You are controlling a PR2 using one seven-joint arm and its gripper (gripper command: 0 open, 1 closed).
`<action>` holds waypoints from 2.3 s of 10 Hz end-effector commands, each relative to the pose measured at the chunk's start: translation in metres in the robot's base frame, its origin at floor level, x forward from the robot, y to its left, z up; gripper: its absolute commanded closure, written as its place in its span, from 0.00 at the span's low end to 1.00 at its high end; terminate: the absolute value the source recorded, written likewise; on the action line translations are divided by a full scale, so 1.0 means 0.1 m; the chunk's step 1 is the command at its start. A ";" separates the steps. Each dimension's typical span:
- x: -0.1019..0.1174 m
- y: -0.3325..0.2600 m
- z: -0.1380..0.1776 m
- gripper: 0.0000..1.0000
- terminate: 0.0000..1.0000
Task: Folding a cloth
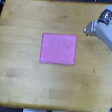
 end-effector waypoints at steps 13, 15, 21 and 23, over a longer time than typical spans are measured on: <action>0.02 0.70 -1.11 0.00 0.00; -0.02 0.77 -1.23 0.00 0.00; 0.07 1.16 -1.60 0.00 0.00; 0.03 1.16 -1.71 0.00 0.00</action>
